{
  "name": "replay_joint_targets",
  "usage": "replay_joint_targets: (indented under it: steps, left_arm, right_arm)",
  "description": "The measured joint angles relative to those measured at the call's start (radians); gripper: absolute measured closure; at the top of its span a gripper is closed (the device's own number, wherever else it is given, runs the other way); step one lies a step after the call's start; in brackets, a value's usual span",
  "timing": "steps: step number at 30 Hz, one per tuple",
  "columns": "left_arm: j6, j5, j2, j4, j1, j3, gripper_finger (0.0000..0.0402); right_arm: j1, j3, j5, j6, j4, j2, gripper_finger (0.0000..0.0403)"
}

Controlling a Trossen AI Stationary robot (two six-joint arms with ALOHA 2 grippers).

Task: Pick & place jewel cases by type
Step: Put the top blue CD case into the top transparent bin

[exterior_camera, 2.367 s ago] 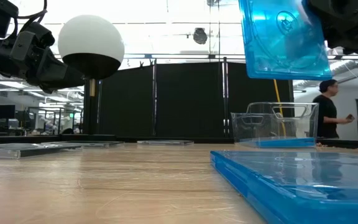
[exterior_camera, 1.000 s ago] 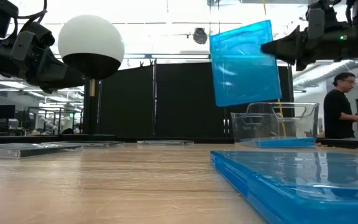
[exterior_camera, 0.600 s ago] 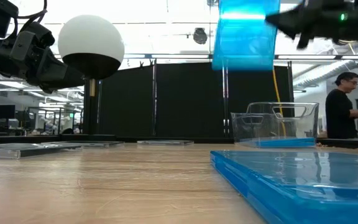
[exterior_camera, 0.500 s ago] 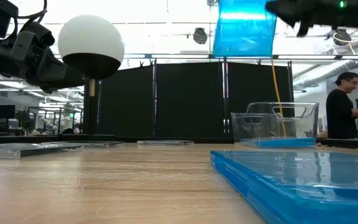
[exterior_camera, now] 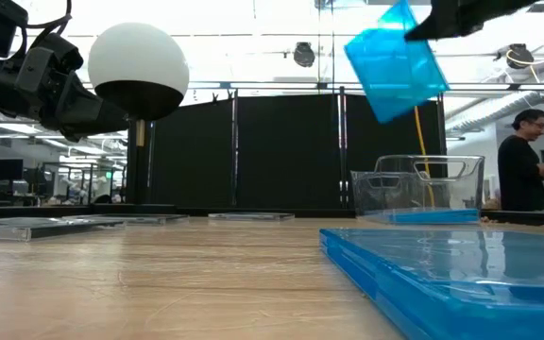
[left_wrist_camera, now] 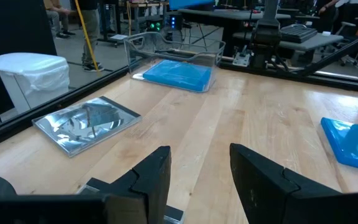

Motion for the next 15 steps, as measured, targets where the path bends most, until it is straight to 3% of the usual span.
replay_joint_targets:
  steps: [6, 15]
  left_arm:
    - [0.0, 0.0, 0.0, 0.0, 0.0, 0.0, 0.0231]
    - [0.0, 0.0, 0.0, 0.0, 0.0, 0.0, 0.0231]
  right_arm:
    - [-0.072, -0.014, 0.0, 0.245, -0.212, 0.061, 0.0377]
    - [-0.181, -0.099, -0.08, 0.359, -0.23, 0.182, 0.0377]
